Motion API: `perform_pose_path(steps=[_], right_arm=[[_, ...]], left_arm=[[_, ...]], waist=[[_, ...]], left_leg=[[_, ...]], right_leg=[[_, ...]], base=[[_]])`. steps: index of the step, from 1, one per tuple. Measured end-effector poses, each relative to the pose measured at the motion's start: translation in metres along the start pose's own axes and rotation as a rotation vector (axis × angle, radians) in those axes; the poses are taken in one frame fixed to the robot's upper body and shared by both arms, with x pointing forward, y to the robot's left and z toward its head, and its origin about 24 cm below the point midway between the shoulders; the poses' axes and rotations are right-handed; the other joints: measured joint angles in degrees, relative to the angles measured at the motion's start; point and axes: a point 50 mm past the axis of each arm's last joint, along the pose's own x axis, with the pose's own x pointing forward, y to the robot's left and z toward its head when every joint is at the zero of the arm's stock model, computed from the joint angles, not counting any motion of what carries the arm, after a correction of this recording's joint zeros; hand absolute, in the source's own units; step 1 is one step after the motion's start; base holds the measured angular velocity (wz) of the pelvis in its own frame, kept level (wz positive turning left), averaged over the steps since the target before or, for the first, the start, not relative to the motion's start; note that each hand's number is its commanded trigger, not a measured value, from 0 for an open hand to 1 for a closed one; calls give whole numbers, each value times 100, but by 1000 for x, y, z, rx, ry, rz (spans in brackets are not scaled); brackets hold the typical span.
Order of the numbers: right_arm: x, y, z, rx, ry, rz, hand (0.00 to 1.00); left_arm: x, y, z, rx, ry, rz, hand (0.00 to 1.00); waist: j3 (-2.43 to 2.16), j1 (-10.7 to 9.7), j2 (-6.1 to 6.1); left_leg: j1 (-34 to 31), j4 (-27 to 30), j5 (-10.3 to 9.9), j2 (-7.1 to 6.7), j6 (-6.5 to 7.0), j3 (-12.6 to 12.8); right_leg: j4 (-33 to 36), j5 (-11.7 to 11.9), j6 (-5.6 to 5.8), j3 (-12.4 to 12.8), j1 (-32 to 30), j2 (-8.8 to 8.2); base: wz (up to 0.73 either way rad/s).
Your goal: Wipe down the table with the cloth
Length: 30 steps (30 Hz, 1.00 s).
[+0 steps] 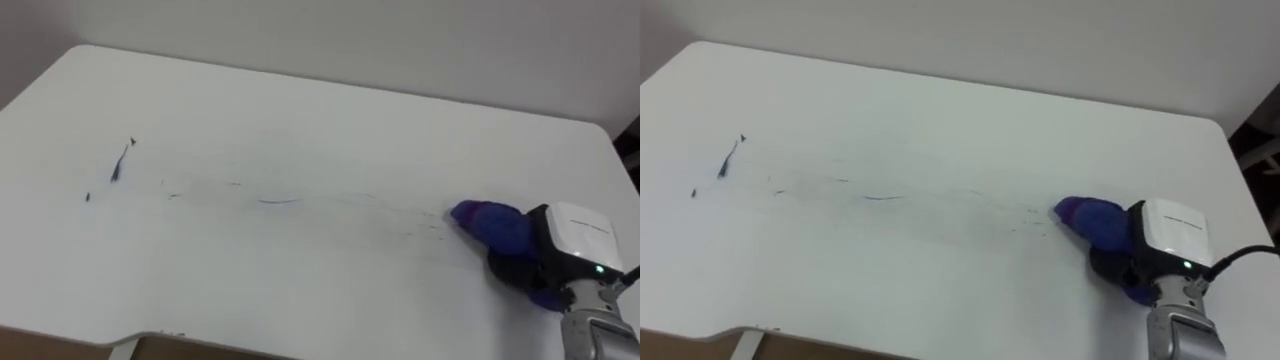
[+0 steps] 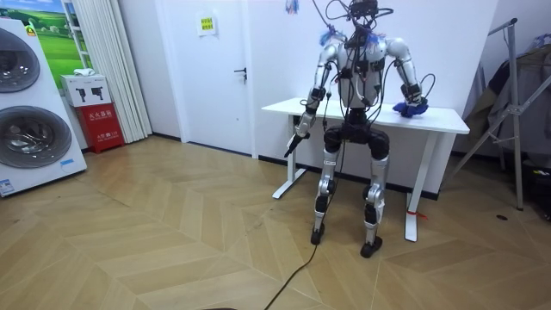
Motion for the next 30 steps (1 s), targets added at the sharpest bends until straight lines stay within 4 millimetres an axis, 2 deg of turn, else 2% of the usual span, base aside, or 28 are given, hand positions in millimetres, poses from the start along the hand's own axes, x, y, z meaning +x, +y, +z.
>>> perform_pose_path(steps=[5,12,13,14,15,16,18,20,21,24,26,28,30], right_arm=[[-2,8,-8,145,60,24,0],[-4,0,-23,320,110,-15,0],[-3,-3,-25,324,114,-25,0],[-1,-13,-27,335,114,-68,0],[0,-26,-29,360,105,-124,0],[1,-32,-30,374,102,-152,0],[2,-53,-32,428,88,-255,0],[1,-65,-31,471,71,-312,0],[1,-70,-30,493,56,-337,0],[1,-73,-27,570,28,-354,0],[1,-73,-27,605,29,-355,0],[1,-73,-27,629,30,-355,100],[1,-71,-26,668,29,-343,100]], left_arm=[[0,-1,1,1,-2,-2,0],[0,0,2,-34,-5,8,0],[0,1,4,-43,-8,10,0],[1,3,4,-65,-5,17,0],[2,6,4,-85,-6,22,0],[3,7,4,-94,-5,26,0],[3,10,4,-119,-4,36,0],[5,10,6,-132,-7,38,0],[7,9,8,-135,-9,34,0],[8,4,13,-143,-15,19,0],[8,3,14,-145,-19,17,0],[8,2,15,-145,-23,16,0],[8,1,13,-142,-13,12,0]], waist=[[-18,-181,29],[-51,-392,3],[-53,-419,5],[-43,-470,-18],[-59,-473,23],[-56,-481,19],[-44,-489,-7],[-27,-515,-43],[-32,-508,-38],[-1,-492,-91],[-2,-471,-116],[-1,-470,-117],[-2,-470,-89]], left_leg=[[47,-6,0,-2,0,-46],[39,-2,0,-6,0,-41],[27,-2,0,-7,0,-40],[-20,-2,1,-9,0,-19],[-48,0,3,-7,-2,26],[-53,-3,3,-7,-2,35],[-23,-9,2,-7,-2,122],[-12,-14,2,-7,-1,128],[1,-14,2,-6,-2,144],[12,-20,2,-3,-2,152],[14,-32,2,-3,-2,155],[20,-42,1,-3,-2,159],[18,-50,1,-3,-2,157]], right_leg=[[-80,-1,1,-8,108,8],[-74,-2,2,10,85,4],[-67,-2,3,9,67,1],[-60,-4,4,12,11,-2],[-62,-4,2,52,-46,4],[-60,-4,2,66,-61,5],[-60,-3,2,166,-87,15],[-61,-3,2,176,-79,15],[-61,-3,1,194,-80,19],[-65,-2,0,202,-81,22],[-67,-1,-1,202,-81,24],[-68,-1,-2,200,-80,25],[-69,-1,-2,196,-77,25]], base=[[5],[0],[-3],[-13],[-14],[-19],[-18],[-7],[-4],[-2],[0],[0],[0]])
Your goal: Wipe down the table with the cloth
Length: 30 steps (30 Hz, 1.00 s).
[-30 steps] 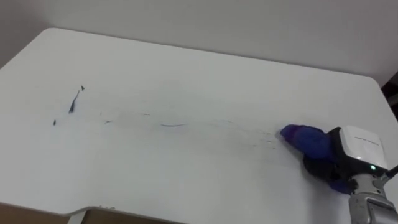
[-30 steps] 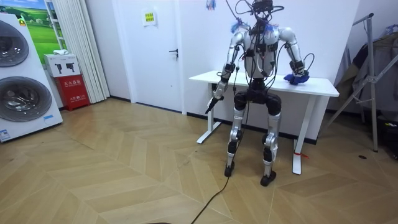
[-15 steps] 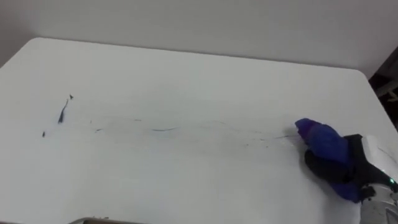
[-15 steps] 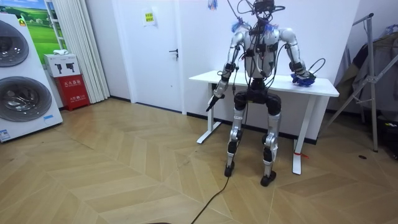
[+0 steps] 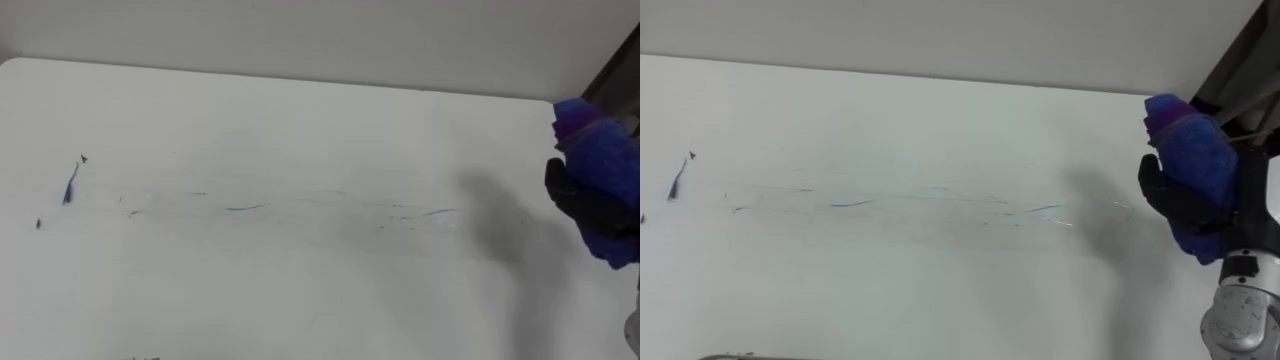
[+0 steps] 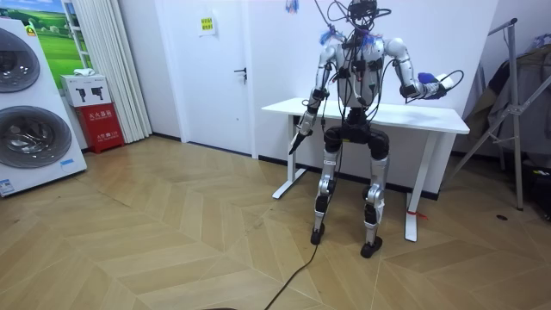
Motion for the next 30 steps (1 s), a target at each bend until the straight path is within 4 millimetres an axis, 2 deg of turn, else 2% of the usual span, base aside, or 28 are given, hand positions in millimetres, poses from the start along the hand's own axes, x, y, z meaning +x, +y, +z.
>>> perform_pose_path(steps=[7,12,13,14,18,21,29,30], right_arm=[[-2,12,4,-23,-22,91,100],[-18,52,8,-39,-41,292,100],[-20,56,8,-42,-41,316,19],[-23,62,9,-44,-45,354,0],[-33,80,15,-115,-95,462,0],[-38,89,11,-157,-88,512,0],[-39,90,9,-148,-76,533,0],[-39,89,9,-147,-74,529,0]], left_arm=[[-1,-1,-7,7,24,-6,0],[1,-7,0,21,11,-22,0],[1,-8,1,23,7,-24,0],[1,-9,4,32,-3,-28,0],[1,-13,8,48,-22,-41,0],[1,-15,9,60,-28,-50,0],[-1,-14,1,65,-6,-50,0],[-1,-14,1,63,-6,-47,0]], waist=[[12,27,86],[7,115,72],[4,137,67],[4,176,61],[-3,234,51],[-8,302,42],[-9,296,40],[2,283,58]], left_leg=[[-38,3,0,1,0,4],[-34,13,1,0,0,12],[-34,13,1,0,0,12],[-35,13,1,0,0,8],[-63,21,1,1,0,-38],[-65,26,1,1,0,-58],[-48,45,1,-1,1,-78],[-40,47,1,-1,1,-89]], right_leg=[[4,0,0,23,-44,5],[3,0,0,40,-45,4],[3,0,0,40,-45,4],[4,0,0,36,-45,3],[-1,0,0,-14,-39,0],[-5,0,0,-30,-25,-2],[-10,0,0,-35,19,-7],[-11,0,0,-35,35,-7]], base=[[0],[0],[0],[0],[6],[4],[0],[4]])
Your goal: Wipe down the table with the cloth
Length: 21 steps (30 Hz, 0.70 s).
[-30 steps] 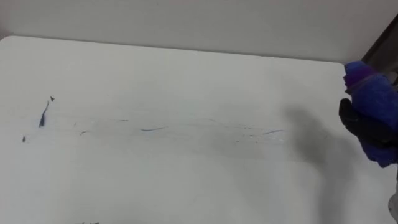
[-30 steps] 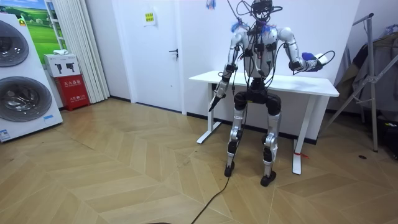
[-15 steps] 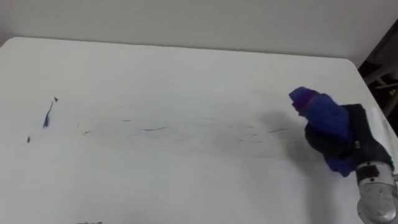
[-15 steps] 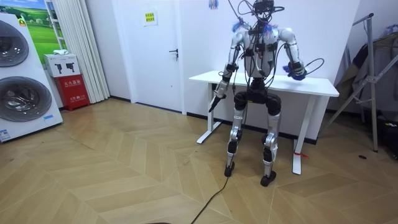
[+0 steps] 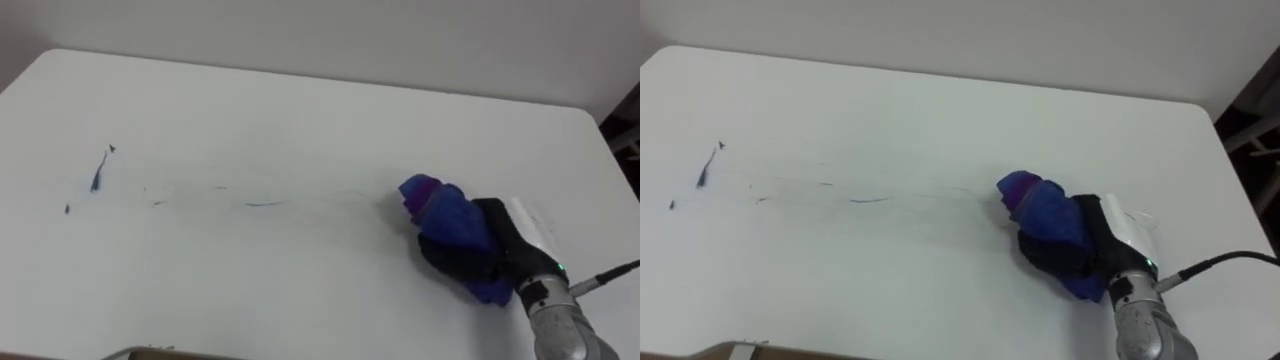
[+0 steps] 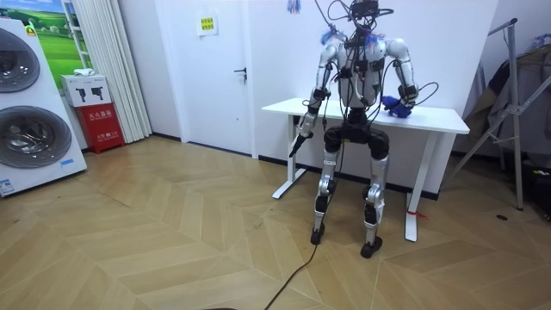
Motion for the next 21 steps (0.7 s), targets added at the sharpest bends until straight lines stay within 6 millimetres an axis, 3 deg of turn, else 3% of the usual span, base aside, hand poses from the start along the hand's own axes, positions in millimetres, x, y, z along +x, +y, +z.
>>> perform_pose_path(steps=[5,12,21], right_arm=[[0,-13,-7,12,28,-52,0],[-3,-43,-24,150,92,-200,0],[-20,-93,-55,340,193,-521,0]], left_arm=[[0,1,-1,-1,1,10,0],[-1,2,-4,-7,12,13,0],[-1,14,-14,-55,47,58,0]], waist=[[6,-63,39],[-25,-276,67],[-16,-541,-96]], left_leg=[[2,6,0,0,0,-10],[4,0,0,-1,0,-14],[16,2,0,0,0,32]], right_leg=[[3,0,-1,5,12,1],[2,0,0,-2,13,1],[10,-1,1,32,-6,1]], base=[[1],[0],[-2]])
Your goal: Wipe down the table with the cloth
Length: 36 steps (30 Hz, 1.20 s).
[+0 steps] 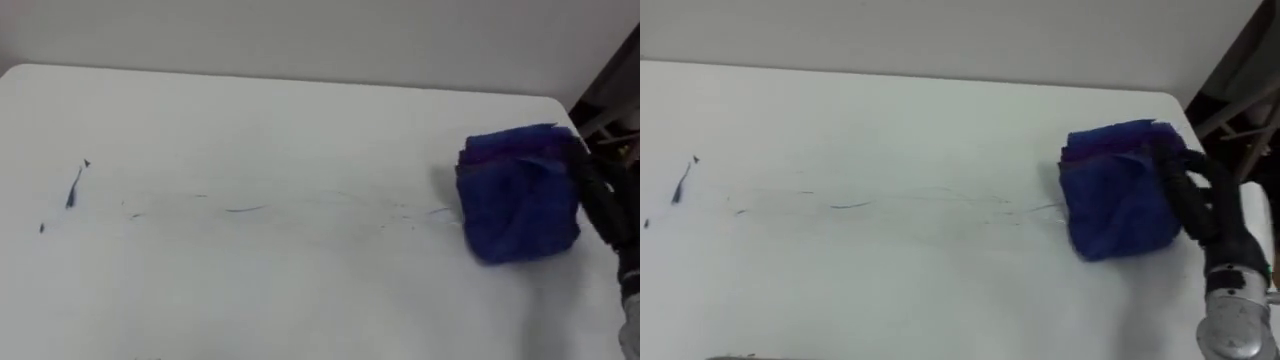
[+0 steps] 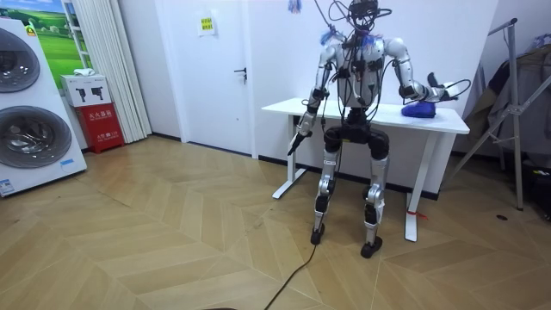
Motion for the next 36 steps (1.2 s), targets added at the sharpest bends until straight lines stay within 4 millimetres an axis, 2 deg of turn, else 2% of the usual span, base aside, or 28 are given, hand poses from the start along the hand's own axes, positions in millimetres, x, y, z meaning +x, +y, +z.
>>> perform_pose_path(steps=[4,8,12,19,22,25,27,28,30,31,33,34,36], right_arm=[[0,-10,-12,91,65,-84,0],[-5,-19,-38,211,202,-185,0],[-11,-28,-52,189,263,-257,0],[-18,-31,-61,196,306,-305,0],[-22,-33,-79,273,418,-386,0],[-35,-45,-103,370,558,-526,0],[-55,-47,-130,429,716,-616,0],[-62,-47,-136,428,754,-623,0],[-89,-43,-159,395,895,-634,0],[-100,-43,-166,383,937,-635,0],[-136,-33,-186,364,1104,-596,0],[-147,-30,-191,354,1147,-577,0],[-185,-15,-203,256,1296,-424,0]], left_arm=[[0,-1,0,-1,1,-1,0],[0,1,0,-31,4,3,0],[0,1,-1,-18,1,-3,0],[0,1,-1,-61,10,-11,0],[0,1,-3,-76,19,-9,0],[0,7,-8,-107,42,14,0],[0,11,-11,-128,65,31,0],[0,11,-13,-127,71,32,0],[-2,12,-20,-123,93,36,0],[-3,12,-22,-124,100,36,0],[-4,12,-26,-137,127,38,0],[-4,11,-27,-136,132,36,0],[-4,8,-29,-134,151,22,0]], waist=[[1,-72,-12],[-17,-203,-25],[-13,-251,10],[-2,-187,27],[2,-206,2],[-7,-227,-15],[-23,-264,-17],[-24,-262,-21],[-53,-288,-4],[-50,-290,26],[-51,-289,34],[-50,-291,34],[-57,-282,50]], left_leg=[[-4,-7,-1,1,-1,54],[-2,-9,-1,-1,-1,61],[-2,-11,-1,-6,-1,76],[3,-32,-1,-1,-1,209],[-7,-37,-2,1,0,209],[-15,-44,-5,3,-1,202],[-10,-41,-5,3,-1,176],[-10,-41,-5,2,-1,176],[-2,-40,-7,0,2,176],[0,-41,-7,1,2,176],[0,-49,-10,2,-1,158],[1,-45,-15,4,-2,142],[4,-9,-40,7,-7,90]], right_leg=[[9,0,-1,144,-42,18],[19,2,-4,156,-55,18],[19,2,-4,162,-60,18],[43,12,-19,300,-162,34],[85,12,-18,296,-195,29],[78,11,-18,281,-189,30],[77,11,-17,250,-163,28],[78,11,-17,250,-163,27],[80,10,-16,252,-151,24],[78,10,-16,254,-150,24],[79,9,-15,250,-132,25],[77,9,-15,236,-112,23],[89,-5,-20,213,-75,18]], base=[[-8],[0],[0],[-10],[0],[1],[6],[0],[0],[0],[2],[11],[7]])
